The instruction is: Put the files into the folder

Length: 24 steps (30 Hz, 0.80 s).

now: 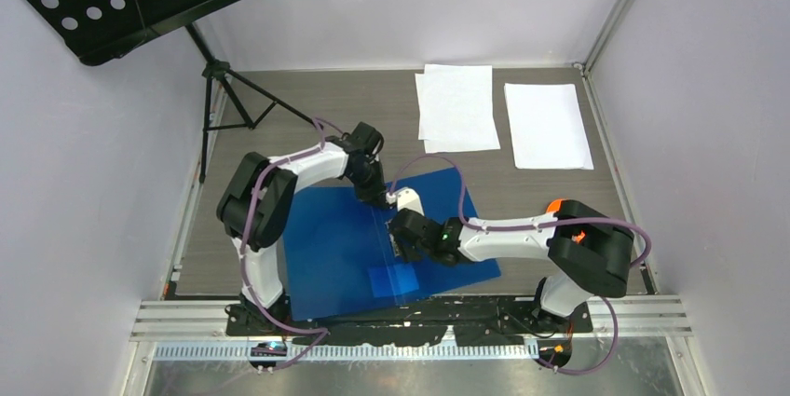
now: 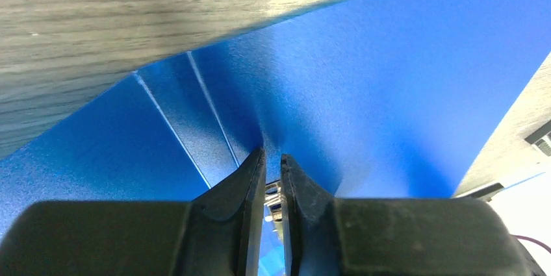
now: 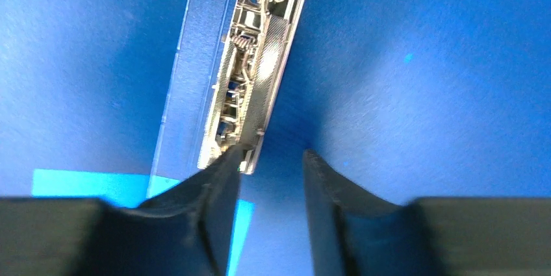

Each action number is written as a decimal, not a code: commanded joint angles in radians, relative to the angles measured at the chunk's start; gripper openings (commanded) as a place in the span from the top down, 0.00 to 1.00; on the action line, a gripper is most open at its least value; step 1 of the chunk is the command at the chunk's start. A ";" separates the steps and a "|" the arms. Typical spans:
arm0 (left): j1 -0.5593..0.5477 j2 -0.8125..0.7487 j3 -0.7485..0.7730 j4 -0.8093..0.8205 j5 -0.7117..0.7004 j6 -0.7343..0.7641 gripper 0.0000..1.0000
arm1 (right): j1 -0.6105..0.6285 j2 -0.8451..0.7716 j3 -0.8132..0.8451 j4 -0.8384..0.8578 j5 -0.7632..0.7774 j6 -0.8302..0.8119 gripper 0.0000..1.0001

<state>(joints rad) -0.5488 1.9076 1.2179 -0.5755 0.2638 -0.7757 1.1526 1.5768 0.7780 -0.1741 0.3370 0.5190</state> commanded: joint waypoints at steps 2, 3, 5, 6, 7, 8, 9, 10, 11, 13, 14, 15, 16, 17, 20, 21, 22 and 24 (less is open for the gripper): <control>0.001 -0.130 -0.090 0.027 -0.067 0.042 0.78 | -0.062 0.029 0.004 -0.070 0.007 0.034 0.64; 0.001 -0.149 -0.112 0.041 -0.053 0.037 0.77 | -0.066 0.025 -0.003 -0.067 0.005 0.035 0.65; -0.002 -0.164 -0.137 0.049 -0.029 0.032 0.76 | -0.077 0.017 -0.009 -0.061 0.001 0.035 0.65; -0.005 -0.172 -0.152 0.058 -0.023 0.025 0.75 | -0.080 0.015 -0.010 -0.058 -0.006 0.035 0.66; -0.007 -0.182 -0.175 0.089 -0.003 0.014 0.75 | -0.083 0.014 -0.010 -0.050 -0.011 0.035 0.66; -0.010 -0.194 -0.201 0.116 0.017 -0.005 0.75 | -0.085 0.016 -0.011 -0.047 -0.021 0.035 0.68; -0.013 -0.198 -0.218 0.137 0.016 -0.023 0.75 | -0.086 0.021 -0.011 -0.041 -0.027 0.035 0.69; -0.017 -0.190 -0.227 0.148 0.007 -0.036 0.75 | -0.087 0.028 -0.010 -0.038 -0.037 0.036 0.70; -0.016 -0.170 -0.225 0.148 -0.002 -0.044 0.76 | -0.087 0.029 -0.010 -0.034 -0.042 0.038 0.71; -0.017 -0.120 -0.200 0.126 -0.041 -0.049 0.81 | -0.087 0.021 -0.018 -0.015 -0.066 0.040 0.72; -0.020 -0.101 -0.191 0.121 -0.074 -0.055 0.83 | -0.087 0.009 -0.021 -0.010 -0.070 0.041 0.72; -0.020 -0.080 -0.183 0.114 -0.108 -0.067 0.85 | -0.087 0.003 -0.025 -0.007 -0.070 0.044 0.72; -0.020 -0.060 -0.170 0.104 -0.125 -0.076 0.88 | -0.087 -0.013 -0.028 -0.006 -0.065 0.046 0.72; -0.023 -0.045 -0.160 0.093 -0.143 -0.083 0.89 | -0.088 -0.024 -0.029 -0.006 -0.055 0.048 0.72; -0.030 -0.039 -0.161 0.059 -0.237 -0.135 0.90 | -0.087 -0.090 -0.035 0.004 -0.042 0.042 0.71; -0.032 -0.044 -0.170 0.061 -0.246 -0.150 0.90 | -0.088 -0.106 -0.034 0.006 -0.031 0.040 0.70; -0.032 -0.048 -0.173 0.054 -0.255 -0.164 0.90 | -0.087 -0.143 -0.030 0.007 -0.025 0.038 0.70; -0.033 -0.062 -0.181 0.035 -0.320 -0.189 0.90 | -0.087 -0.200 -0.021 0.004 -0.008 0.031 0.70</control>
<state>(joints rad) -0.5766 1.8099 1.0775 -0.5060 0.1871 -0.9115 1.0672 1.5093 0.7406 -0.1757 0.2909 0.5549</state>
